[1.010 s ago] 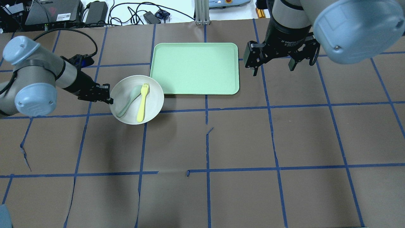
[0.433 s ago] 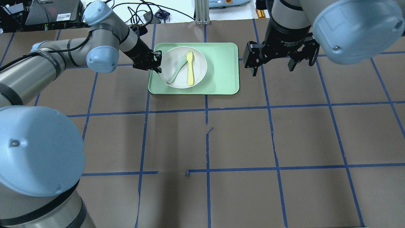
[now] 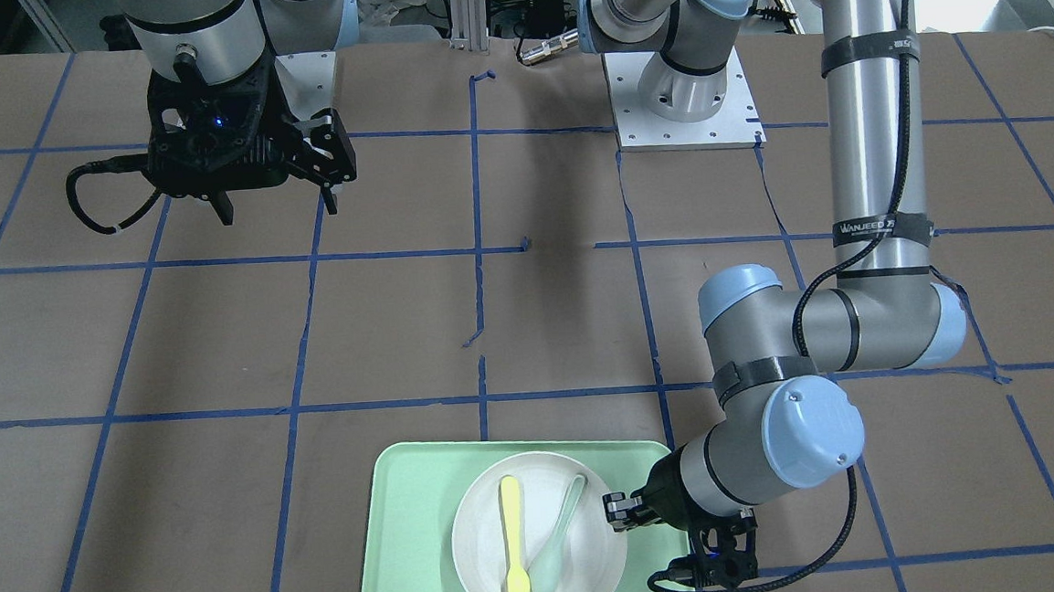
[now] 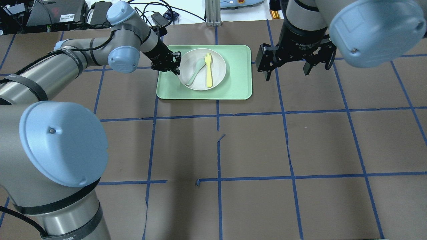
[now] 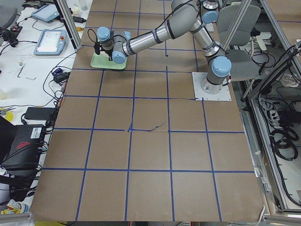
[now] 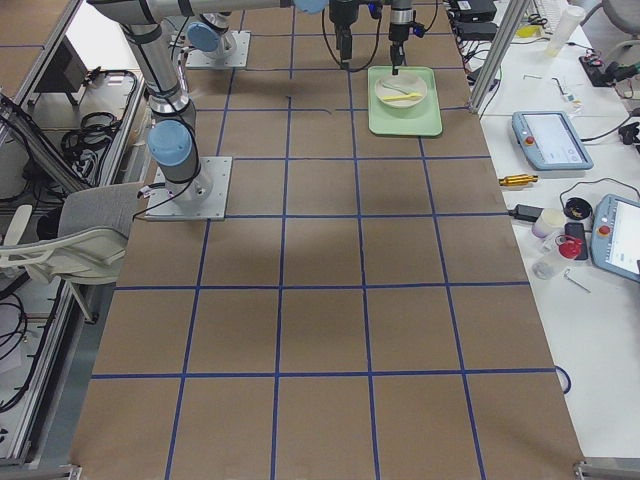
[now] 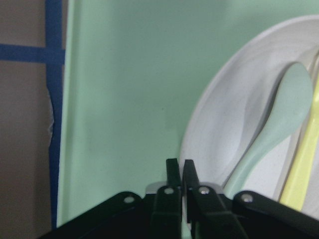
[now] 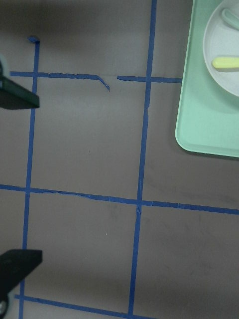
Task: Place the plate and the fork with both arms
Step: 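Release the plate on the tray and raise the left gripper away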
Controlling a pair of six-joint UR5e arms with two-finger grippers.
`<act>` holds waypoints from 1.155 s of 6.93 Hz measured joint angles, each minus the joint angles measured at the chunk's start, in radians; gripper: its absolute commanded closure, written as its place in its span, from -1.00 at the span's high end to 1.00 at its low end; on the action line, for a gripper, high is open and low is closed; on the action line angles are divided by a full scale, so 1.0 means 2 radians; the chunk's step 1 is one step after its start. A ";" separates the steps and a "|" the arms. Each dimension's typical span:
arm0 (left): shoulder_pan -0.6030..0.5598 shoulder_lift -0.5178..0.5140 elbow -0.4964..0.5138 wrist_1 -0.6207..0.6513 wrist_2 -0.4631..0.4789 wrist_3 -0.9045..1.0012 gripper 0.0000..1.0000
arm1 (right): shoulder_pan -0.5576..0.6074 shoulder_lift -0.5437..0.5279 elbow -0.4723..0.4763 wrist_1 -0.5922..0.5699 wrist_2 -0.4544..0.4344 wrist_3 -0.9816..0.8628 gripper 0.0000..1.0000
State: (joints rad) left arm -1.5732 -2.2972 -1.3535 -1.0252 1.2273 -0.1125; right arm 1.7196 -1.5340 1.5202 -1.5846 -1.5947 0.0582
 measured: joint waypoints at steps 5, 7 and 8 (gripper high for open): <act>-0.011 0.030 -0.008 0.010 0.048 -0.017 1.00 | 0.000 0.000 0.000 -0.001 0.000 0.000 1.00; -0.014 0.127 -0.056 -0.039 0.111 -0.025 1.00 | 0.000 0.000 0.000 -0.001 0.001 0.000 1.00; -0.014 0.194 -0.101 -0.083 0.127 -0.026 1.00 | 0.000 0.000 0.000 -0.001 0.001 0.000 1.00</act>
State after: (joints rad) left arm -1.6019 -1.9083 -1.5546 -1.1916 1.4821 -0.1645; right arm 1.7196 -1.5341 1.5201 -1.5874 -1.5934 0.0583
